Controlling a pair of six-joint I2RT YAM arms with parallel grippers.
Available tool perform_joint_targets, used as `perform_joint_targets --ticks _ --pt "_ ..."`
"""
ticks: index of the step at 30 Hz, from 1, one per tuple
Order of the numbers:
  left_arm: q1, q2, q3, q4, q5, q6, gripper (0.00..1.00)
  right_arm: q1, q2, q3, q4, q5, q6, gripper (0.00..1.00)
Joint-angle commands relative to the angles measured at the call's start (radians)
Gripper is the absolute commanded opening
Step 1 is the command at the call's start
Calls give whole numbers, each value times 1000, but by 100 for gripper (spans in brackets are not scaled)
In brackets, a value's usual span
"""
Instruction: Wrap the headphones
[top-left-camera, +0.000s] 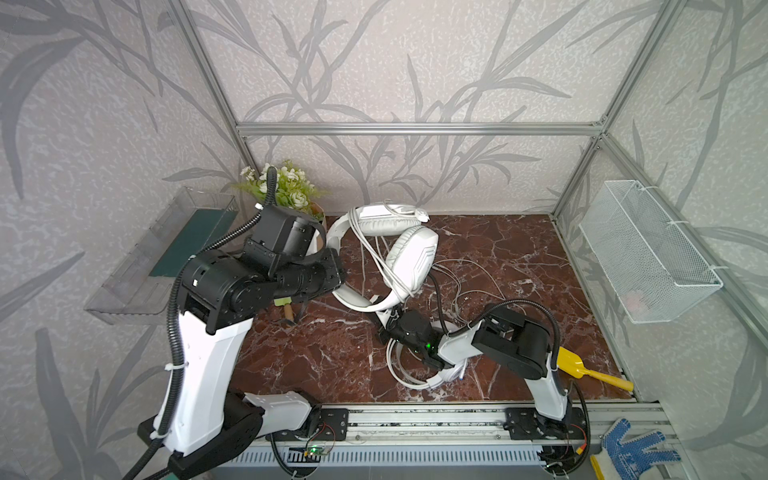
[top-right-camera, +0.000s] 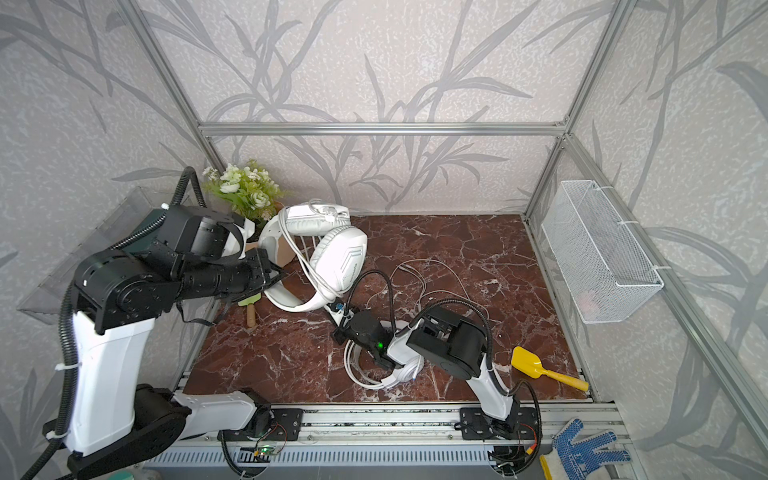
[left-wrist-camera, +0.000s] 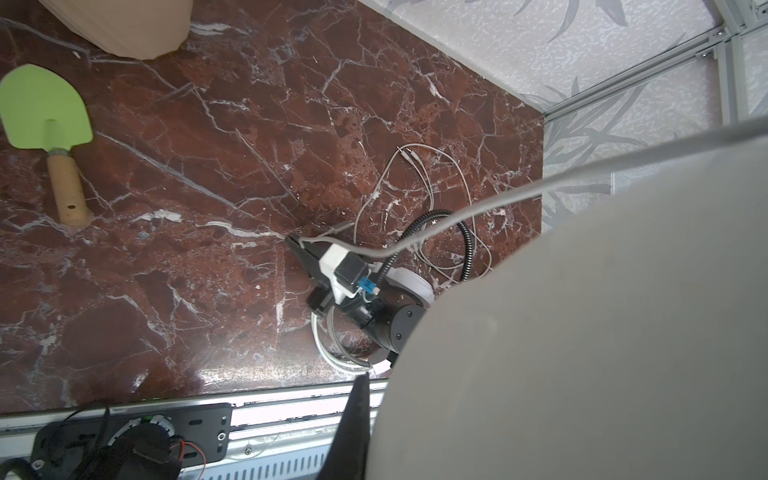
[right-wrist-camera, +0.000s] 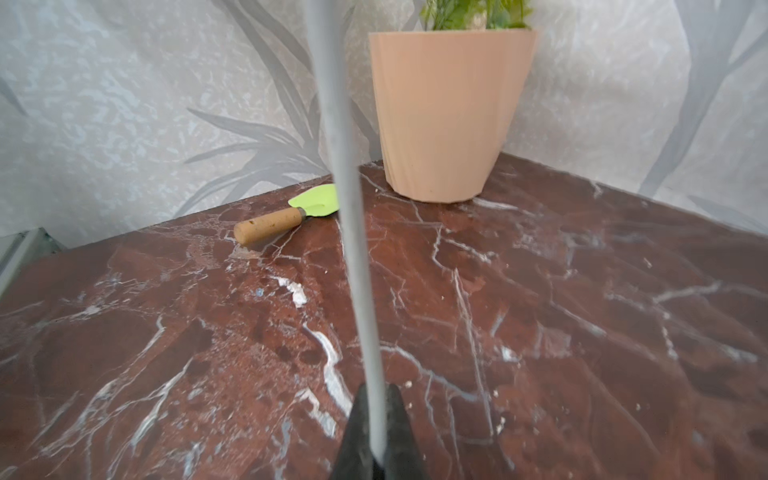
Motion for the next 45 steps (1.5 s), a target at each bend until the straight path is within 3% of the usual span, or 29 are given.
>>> perform_joint_targets --ticks 1,7,10,14,18,27,35,45 --pt "-3 -7 54 24 -84 18 0 12 -102 -82 30 54 3 0" --pt "-2 -11 41 41 -203 44 0 89 -258 -199 -32 240 -117 0" --pt "-2 -10 25 61 -223 61 0 118 -315 -261 -49 336 -113 0" --pt "-1 -24 -29 97 -300 93 0 157 -423 -302 -132 349 -88 0" --pt "27 -19 -96 145 -352 128 0 238 -507 -298 -238 351 -187 0" --pt "258 -35 -322 335 -200 168 0 288 -729 -244 -537 340 -305 0" --pt "296 -34 -428 417 -271 211 0 293 -869 -159 -760 312 -387 0" --pt "309 -46 -573 476 -221 252 0 289 -1035 -153 -929 488 -583 0"
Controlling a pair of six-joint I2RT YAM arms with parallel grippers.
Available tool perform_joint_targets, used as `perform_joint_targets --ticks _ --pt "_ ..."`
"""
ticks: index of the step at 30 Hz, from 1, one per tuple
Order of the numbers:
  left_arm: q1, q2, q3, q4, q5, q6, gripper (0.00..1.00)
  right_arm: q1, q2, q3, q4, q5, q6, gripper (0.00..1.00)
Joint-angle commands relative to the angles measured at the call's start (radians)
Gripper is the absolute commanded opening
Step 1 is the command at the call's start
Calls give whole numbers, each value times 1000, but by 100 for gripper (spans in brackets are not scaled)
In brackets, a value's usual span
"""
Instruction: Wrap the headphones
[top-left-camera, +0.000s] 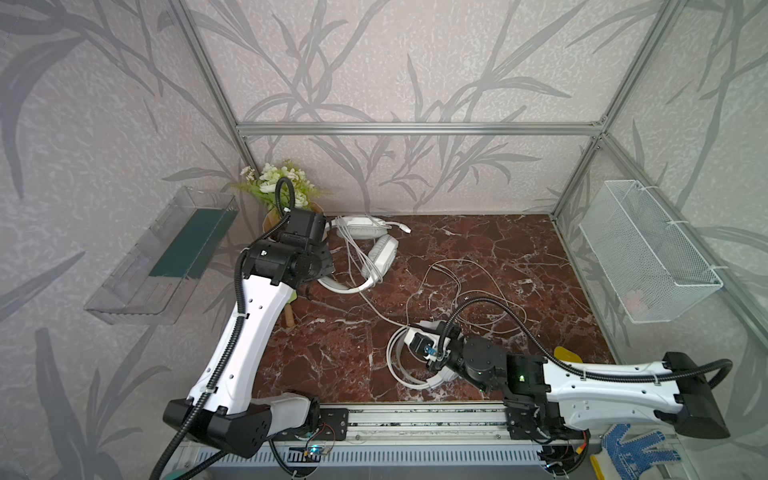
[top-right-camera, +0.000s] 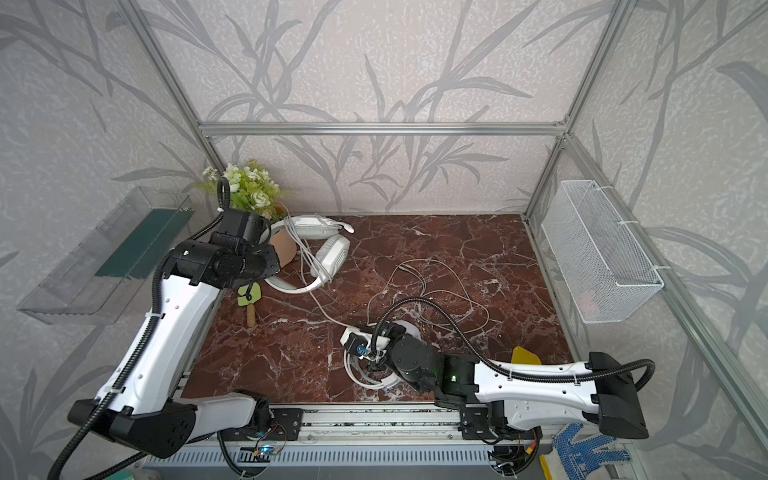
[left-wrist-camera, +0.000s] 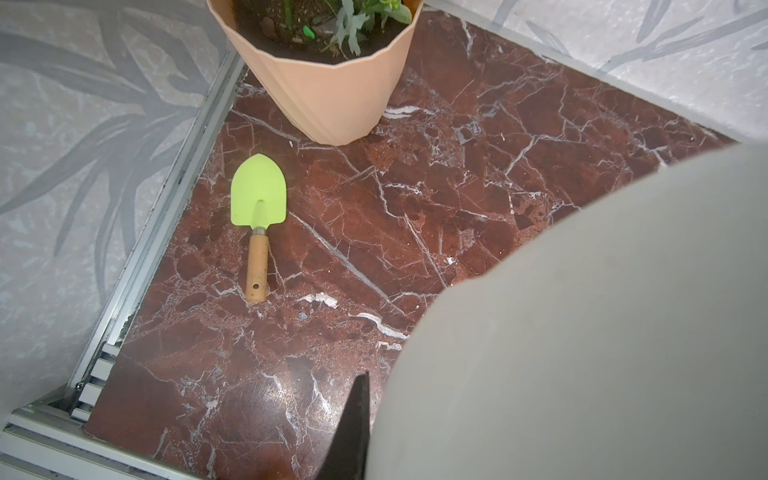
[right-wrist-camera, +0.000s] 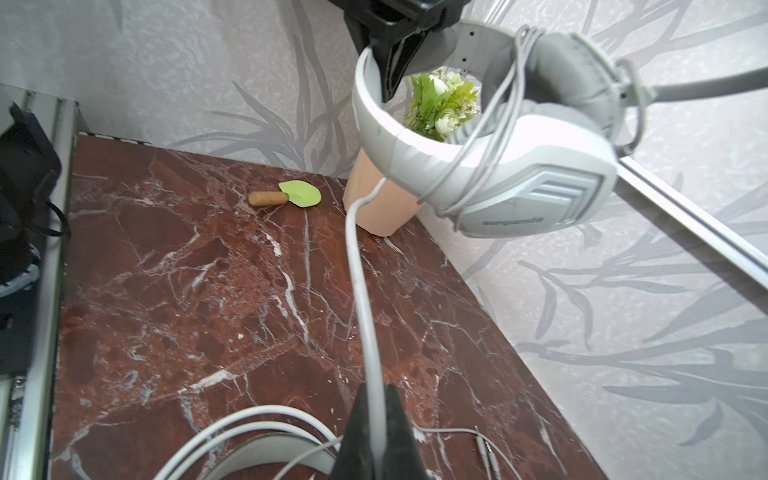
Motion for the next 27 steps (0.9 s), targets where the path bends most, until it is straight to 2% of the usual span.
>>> perform_joint_targets --ticks 1,3,10,16,21,27 --pt "9 -36 -16 92 34 9 0 -8 -13 22 -54 121 -94 0" --pt "9 -42 -44 107 52 20 0 -8 9 22 -41 165 -105 0" --pt "9 -85 -194 185 85 43 0 -10 5 74 -134 150 -67 0" --pt "9 -180 -359 309 62 55 0 -10 -17 41 -122 53 -40 0" --pt "6 -244 -512 428 94 48 0 -9 -37 30 -132 117 2 0" --pt "1 -219 -626 465 92 57 0 -10 -13 1 -145 86 20 0"
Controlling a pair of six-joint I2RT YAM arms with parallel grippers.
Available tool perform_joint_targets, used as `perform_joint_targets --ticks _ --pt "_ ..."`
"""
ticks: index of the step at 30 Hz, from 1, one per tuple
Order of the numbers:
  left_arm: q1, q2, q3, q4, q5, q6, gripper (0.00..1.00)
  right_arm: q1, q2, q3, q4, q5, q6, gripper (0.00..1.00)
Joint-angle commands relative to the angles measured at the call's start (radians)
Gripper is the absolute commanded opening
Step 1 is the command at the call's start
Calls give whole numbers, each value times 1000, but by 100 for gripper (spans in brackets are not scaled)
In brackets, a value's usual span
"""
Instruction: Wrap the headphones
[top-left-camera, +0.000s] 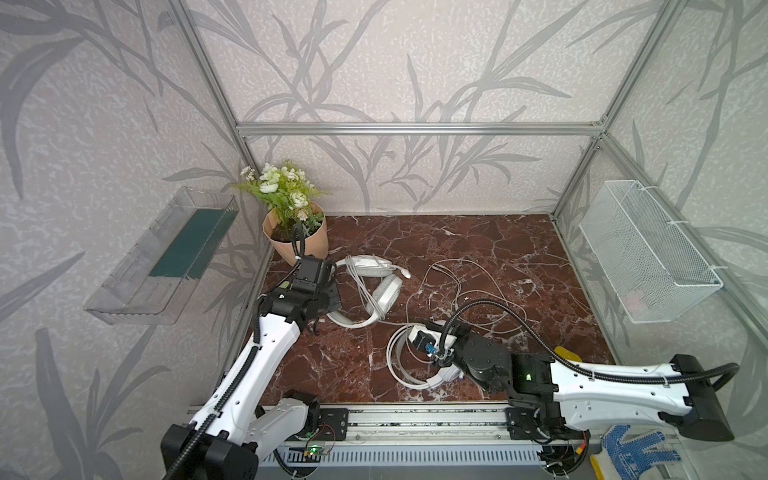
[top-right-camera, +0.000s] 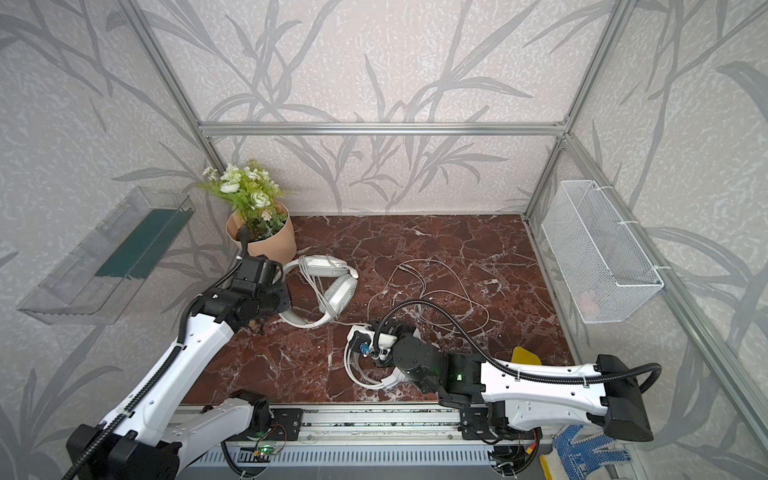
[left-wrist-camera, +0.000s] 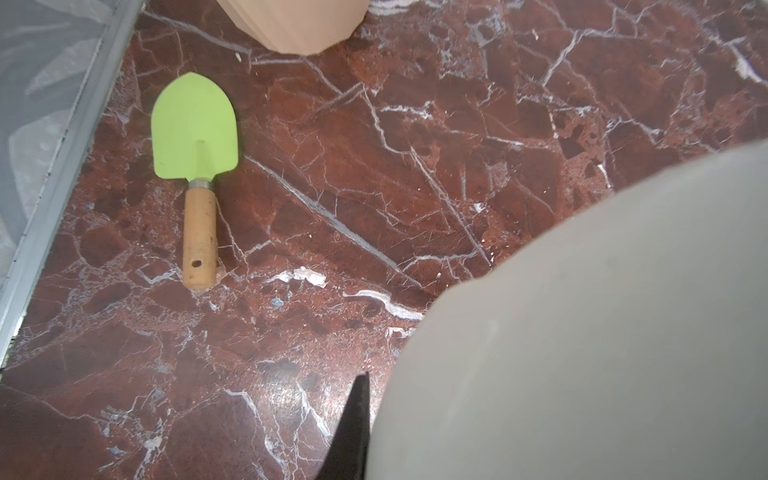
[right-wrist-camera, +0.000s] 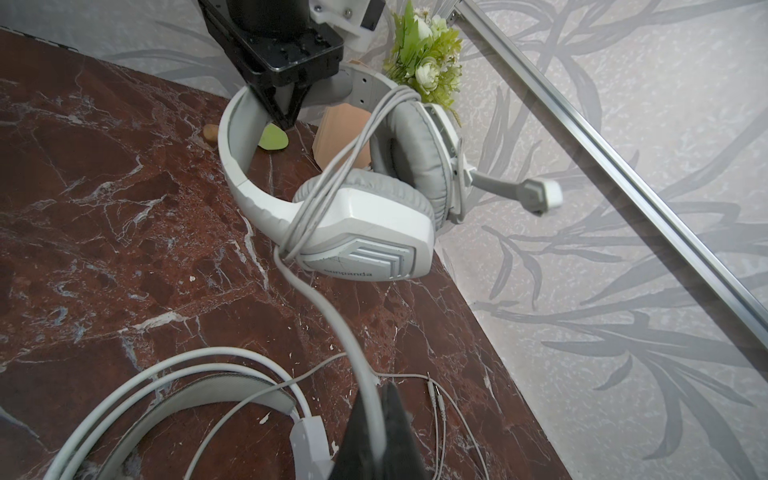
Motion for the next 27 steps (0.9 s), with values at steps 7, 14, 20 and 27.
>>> perform_joint_targets --ticks 7,14,20,27 --pt "-4 55 -7 71 46 -11 0 3 -20 -11 14 77 16 0" --pt "-7 150 41 10 66 -8 0 15 5 46 9 108 -73 0" --pt "-8 164 38 11 85 -4 0 17 20 106 47 122 -158 0" --pt "-10 199 54 -6 116 -4 0 50 124 210 84 98 -295 0"
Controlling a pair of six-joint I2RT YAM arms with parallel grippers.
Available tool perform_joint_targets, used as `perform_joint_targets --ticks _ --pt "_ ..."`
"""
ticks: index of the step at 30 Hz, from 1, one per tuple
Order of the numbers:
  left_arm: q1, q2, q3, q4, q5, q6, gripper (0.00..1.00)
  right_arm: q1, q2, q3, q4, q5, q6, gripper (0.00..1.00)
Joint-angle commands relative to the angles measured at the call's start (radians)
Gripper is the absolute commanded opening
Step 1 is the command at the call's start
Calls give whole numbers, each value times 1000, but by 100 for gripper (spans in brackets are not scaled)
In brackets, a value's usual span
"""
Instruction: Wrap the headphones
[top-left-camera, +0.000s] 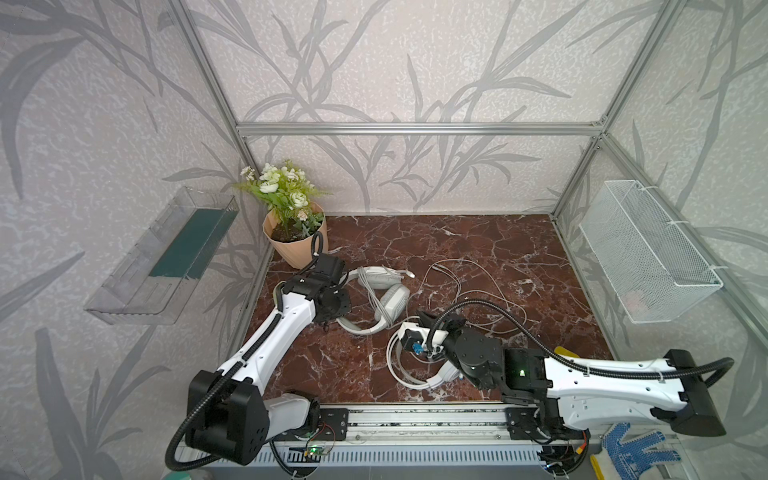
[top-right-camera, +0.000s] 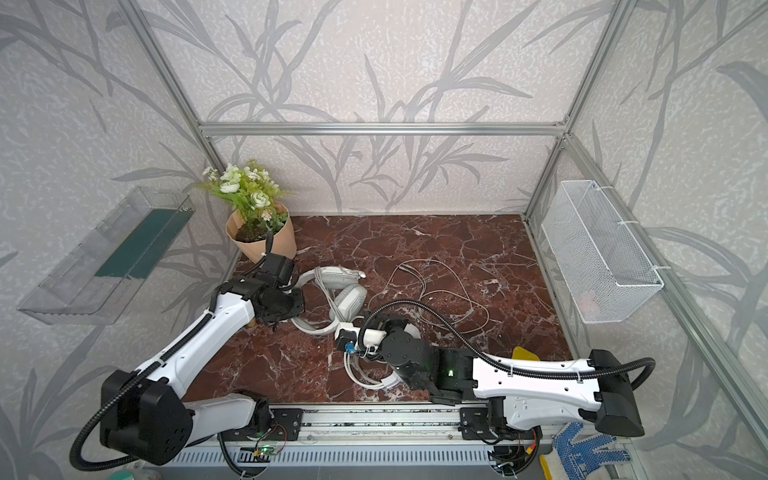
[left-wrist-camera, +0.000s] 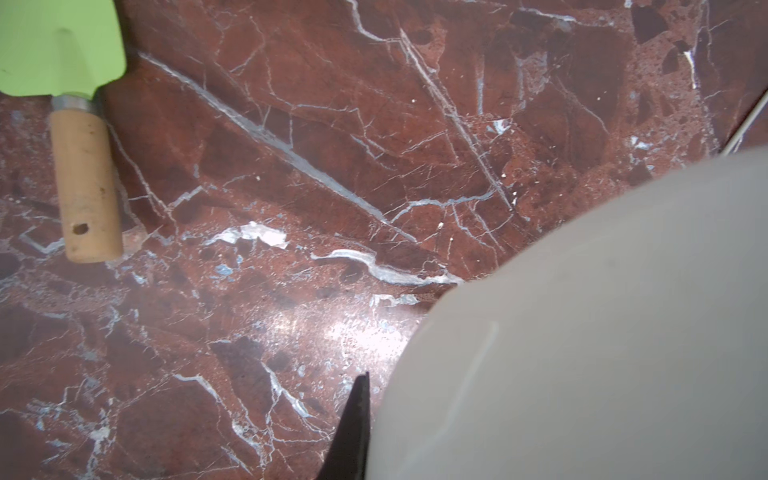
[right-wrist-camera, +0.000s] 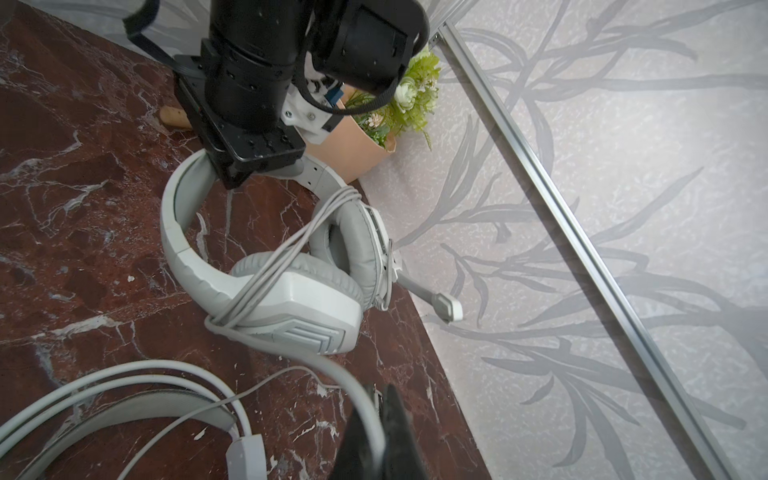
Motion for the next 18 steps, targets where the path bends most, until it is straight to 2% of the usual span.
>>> perform_joint_targets --ticks 1,5,11,18 --pt "-2 -1 32 13 4 -3 0 36 50 71 92 7 -112 0" --pt "-5 -5 30 16 19 -5 0 59 126 122 132 -21 -241 0" --pt "-8 -13 27 21 44 -8 0 59 207 200 158 -48 -370 0" --pt "-16 -18 25 24 57 -10 0 47 319 272 320 -36 -563 2"
